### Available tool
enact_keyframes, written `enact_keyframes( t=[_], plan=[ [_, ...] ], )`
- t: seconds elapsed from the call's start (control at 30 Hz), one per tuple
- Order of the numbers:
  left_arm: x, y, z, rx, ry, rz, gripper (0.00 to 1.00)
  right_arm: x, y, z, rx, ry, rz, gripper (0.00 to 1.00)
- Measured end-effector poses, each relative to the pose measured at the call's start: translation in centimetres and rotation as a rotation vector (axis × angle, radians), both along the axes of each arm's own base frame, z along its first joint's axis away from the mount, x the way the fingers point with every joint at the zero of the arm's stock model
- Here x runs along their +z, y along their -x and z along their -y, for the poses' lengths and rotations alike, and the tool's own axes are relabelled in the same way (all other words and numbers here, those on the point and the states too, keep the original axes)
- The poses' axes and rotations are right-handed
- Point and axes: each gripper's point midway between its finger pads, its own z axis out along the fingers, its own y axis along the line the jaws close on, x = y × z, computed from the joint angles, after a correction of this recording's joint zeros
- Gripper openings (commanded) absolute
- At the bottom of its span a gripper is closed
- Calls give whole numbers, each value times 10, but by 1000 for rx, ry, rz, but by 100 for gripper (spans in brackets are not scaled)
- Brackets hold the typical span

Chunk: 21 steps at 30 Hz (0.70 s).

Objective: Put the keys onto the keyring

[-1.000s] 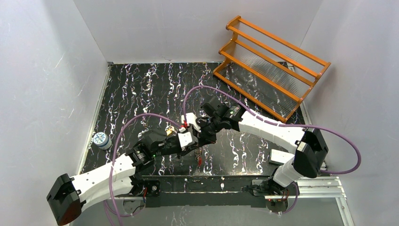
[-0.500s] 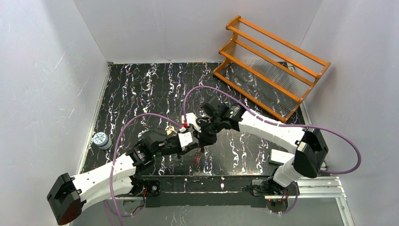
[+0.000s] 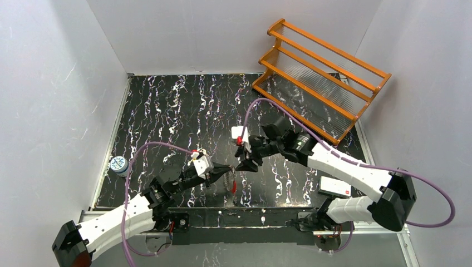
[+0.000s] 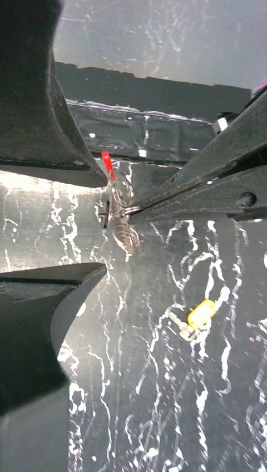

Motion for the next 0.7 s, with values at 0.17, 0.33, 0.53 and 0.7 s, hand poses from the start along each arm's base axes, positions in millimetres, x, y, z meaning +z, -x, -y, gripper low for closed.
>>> enact_keyframes(
  t=[0.17, 0.33, 0.53, 0.7],
  plan=[
    [16, 2, 1, -3, 85, 34, 0, 18, -3, 1, -8, -134, 9, 53],
    [32, 5, 0, -12, 155, 76, 0, 32, -4, 4, 4, -242, -15, 45],
    [43, 8, 0, -29, 195, 106, 0, 46, 3, 5, 68, -338, -48, 42],
    [43, 9, 0, -35, 198, 105, 0, 59, 14, 3, 139, -389, -61, 41]
  ],
)
